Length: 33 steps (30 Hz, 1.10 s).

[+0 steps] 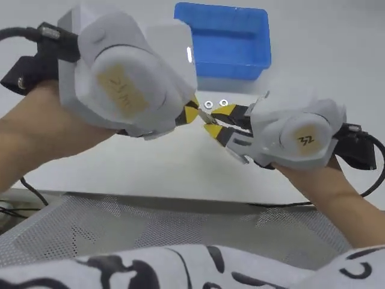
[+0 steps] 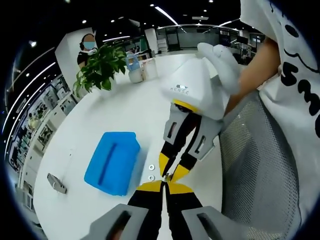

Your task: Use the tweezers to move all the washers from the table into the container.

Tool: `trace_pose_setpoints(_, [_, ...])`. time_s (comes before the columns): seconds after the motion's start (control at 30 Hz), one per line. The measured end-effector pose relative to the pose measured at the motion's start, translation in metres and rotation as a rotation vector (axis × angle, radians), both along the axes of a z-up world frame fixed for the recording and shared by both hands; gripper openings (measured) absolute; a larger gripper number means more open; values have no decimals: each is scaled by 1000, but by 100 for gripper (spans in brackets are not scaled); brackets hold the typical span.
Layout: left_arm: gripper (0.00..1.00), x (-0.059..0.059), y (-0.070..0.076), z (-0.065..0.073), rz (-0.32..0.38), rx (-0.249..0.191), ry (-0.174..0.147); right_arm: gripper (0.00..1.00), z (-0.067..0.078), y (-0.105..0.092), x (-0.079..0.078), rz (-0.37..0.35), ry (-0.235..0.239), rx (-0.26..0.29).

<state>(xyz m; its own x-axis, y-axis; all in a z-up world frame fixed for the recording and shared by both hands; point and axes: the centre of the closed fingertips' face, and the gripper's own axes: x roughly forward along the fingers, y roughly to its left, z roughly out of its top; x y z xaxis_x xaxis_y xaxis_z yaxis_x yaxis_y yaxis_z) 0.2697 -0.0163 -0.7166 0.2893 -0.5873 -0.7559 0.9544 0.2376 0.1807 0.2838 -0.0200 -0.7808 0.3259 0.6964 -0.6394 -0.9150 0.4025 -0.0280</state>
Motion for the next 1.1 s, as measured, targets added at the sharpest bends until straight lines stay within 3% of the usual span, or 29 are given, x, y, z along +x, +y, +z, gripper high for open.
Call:
trace_pose_setpoints(0.07, [0, 7, 1, 1, -3, 14, -17, 6, 0, 4, 6, -7, 8, 18])
trace_pose_setpoints(0.33, [0, 23, 4, 7, -4, 34, -37, 6, 5, 14, 23, -13, 20, 70])
trace_pose_setpoints(0.47, [0, 28, 4, 8, -4, 45, -41, 6, 6, 20, 25, -14, 58, 103])
trace_pose_setpoints(0.6, [0, 31, 5, 4, -24, 61, -50, 6, 2, 21, 28, -22, 65, 107])
trace_pose_setpoints(0.7, [0, 31, 4, 2, -21, 60, -38, 7, 0, 21, 28, -21, 76, 109])
trace_pose_setpoints(1.1, [0, 30, 3, 3, -25, 67, -42, 7, 3, 27, 26, -30, 99, 141])
